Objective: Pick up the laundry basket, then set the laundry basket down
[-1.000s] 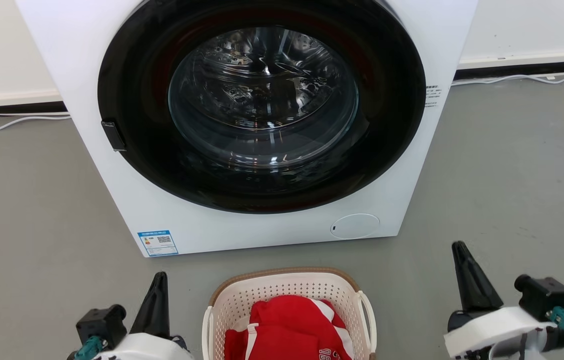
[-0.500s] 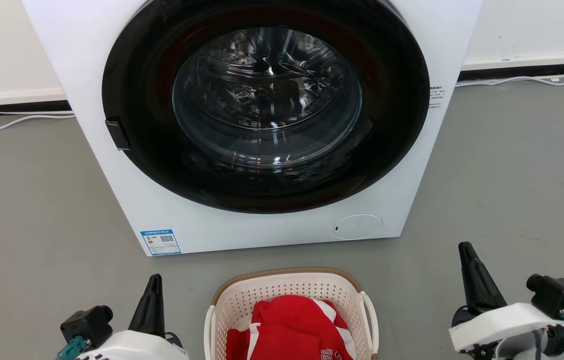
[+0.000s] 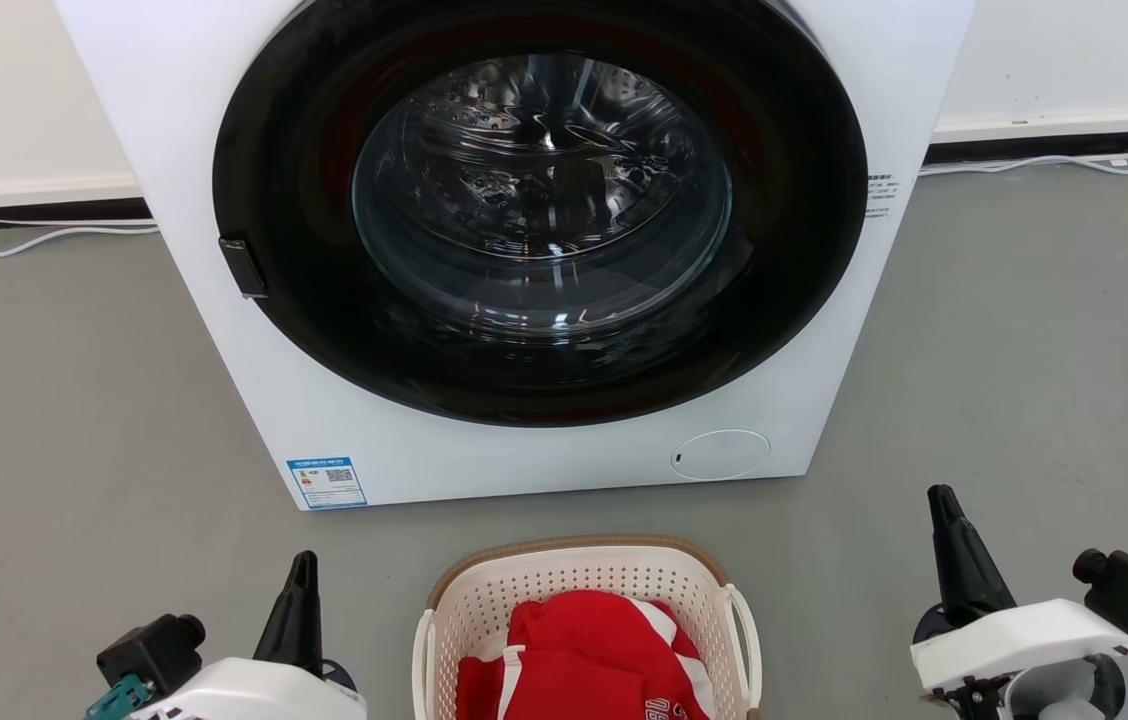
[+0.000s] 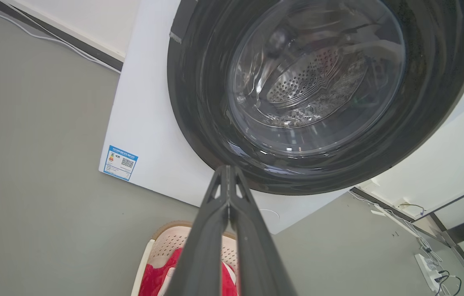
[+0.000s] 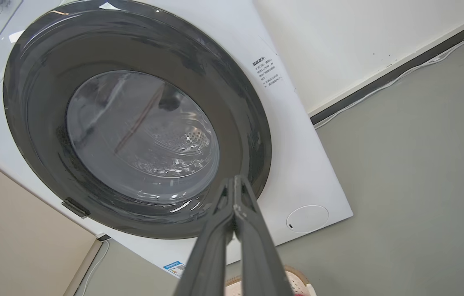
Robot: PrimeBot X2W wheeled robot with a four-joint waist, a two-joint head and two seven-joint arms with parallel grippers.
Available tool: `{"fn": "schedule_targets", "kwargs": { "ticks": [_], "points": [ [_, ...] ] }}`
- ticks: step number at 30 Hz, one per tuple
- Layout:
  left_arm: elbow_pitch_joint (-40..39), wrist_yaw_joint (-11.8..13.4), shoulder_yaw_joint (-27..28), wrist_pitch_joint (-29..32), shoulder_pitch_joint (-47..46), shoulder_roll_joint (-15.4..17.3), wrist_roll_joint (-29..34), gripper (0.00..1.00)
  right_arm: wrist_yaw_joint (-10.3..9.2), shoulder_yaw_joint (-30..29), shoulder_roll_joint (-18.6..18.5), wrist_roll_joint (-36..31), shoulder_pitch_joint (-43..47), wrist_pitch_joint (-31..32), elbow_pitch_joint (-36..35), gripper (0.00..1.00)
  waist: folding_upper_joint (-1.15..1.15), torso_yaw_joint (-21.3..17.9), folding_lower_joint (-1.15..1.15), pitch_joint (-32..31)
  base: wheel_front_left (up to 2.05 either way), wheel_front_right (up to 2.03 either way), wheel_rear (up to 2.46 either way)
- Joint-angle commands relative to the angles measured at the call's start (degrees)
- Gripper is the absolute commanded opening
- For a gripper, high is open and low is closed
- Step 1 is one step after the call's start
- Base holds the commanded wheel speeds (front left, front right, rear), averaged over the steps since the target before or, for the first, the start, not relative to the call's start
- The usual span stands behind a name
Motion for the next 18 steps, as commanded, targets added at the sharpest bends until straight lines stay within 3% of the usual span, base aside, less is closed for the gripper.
{"fn": "schedule_targets", "kwargs": {
  "ticks": [1,18],
  "points": [
    [-1.72,-0.50,0.94,0.19,-2.66,0.33,-1.39,0.00,0.00,-0.37,-0.25,1.31,-1.93,0.43,-1.76,0.00,0.00,0.03,-0.01,0.00,0.00,0.00,0.00],
    [-1.83,-1.30,2.27,3.06,-3.23,0.46,-11.43,0.00,0.00,-1.80,0.45,11.01,-1.80,3.27,-2.40,0.00,0.00,0.61,-0.01,-0.02,0.00,0.00,0.00]
  ]
}}
